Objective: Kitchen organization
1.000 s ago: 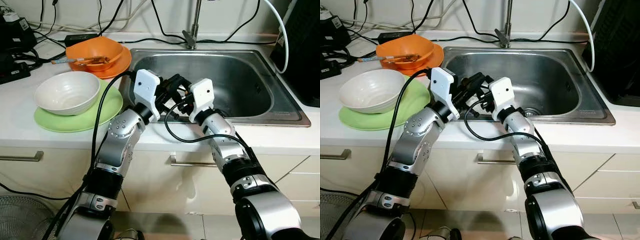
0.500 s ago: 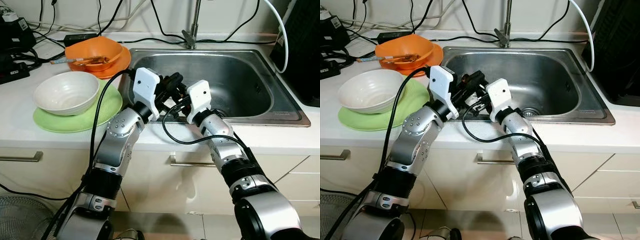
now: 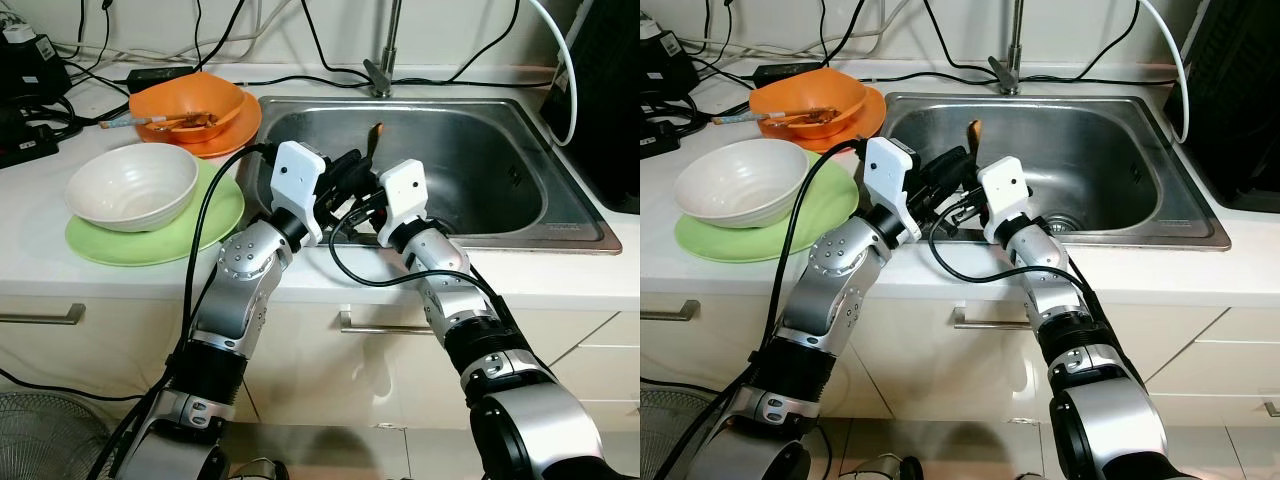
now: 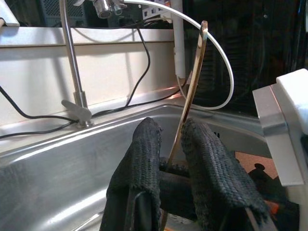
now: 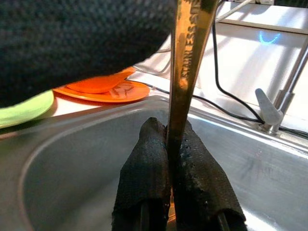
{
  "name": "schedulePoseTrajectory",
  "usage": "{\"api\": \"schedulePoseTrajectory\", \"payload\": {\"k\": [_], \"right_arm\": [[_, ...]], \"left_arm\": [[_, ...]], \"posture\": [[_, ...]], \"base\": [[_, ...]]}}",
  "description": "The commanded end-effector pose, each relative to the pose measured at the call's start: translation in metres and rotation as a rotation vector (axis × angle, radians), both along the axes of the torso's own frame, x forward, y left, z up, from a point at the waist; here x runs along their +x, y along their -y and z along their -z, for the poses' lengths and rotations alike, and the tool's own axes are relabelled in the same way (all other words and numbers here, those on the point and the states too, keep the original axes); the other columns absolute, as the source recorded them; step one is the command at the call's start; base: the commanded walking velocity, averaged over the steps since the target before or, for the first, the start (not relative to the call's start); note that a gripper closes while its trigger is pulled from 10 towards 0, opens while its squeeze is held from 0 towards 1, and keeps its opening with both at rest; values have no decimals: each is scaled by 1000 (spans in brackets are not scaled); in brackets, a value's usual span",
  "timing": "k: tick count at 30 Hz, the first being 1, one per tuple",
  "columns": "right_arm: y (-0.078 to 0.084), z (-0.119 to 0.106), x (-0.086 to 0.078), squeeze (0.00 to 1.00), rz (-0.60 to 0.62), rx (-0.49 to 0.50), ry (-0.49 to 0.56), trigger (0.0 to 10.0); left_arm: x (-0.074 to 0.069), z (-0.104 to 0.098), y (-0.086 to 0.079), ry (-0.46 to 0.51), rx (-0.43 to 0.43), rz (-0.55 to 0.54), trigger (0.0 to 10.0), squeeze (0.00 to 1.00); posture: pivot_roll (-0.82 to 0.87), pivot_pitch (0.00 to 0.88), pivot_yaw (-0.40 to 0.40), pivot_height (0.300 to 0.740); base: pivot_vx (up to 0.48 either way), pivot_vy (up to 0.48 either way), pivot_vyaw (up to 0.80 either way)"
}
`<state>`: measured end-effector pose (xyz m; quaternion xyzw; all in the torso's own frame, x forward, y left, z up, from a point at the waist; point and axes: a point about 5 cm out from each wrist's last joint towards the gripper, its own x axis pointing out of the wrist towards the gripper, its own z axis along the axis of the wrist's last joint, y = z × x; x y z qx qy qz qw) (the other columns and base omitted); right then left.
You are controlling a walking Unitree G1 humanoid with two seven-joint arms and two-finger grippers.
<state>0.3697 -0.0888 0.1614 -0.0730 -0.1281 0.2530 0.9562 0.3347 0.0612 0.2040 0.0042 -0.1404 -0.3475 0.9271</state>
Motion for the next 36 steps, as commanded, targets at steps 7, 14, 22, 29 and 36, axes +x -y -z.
{"api": "schedulePoseTrajectory", "payload": {"k": [7,14,22,29,36], "right_arm": [[2,-3,3,0,28,16,-3,0],[8,-7,8,0,67,8,-4,0],[22,-13,16,0,145,6,-18,0],[26,-16,19,0,160,4,-21,0],[25,-14,18,0,156,5,-25,0]], "left_arm": [[-4,2,-6,-19,-28,-3,10000,1000],[-8,5,-10,-36,-45,8,10000,1000],[-9,16,-26,-59,-31,-113,10000,0],[-8,13,-42,-45,-77,-229,10000,0],[0,3,-66,15,-129,-448,10000,0]], "posture": [[-14,6,56,740],[-10,6,54,740],[-7,30,44,740],[0,42,34,740],[1,53,26,740]], "base": [[0,0,0],[0,0,0],[0,0,0],[0,0,0],[0,0,0]]}}
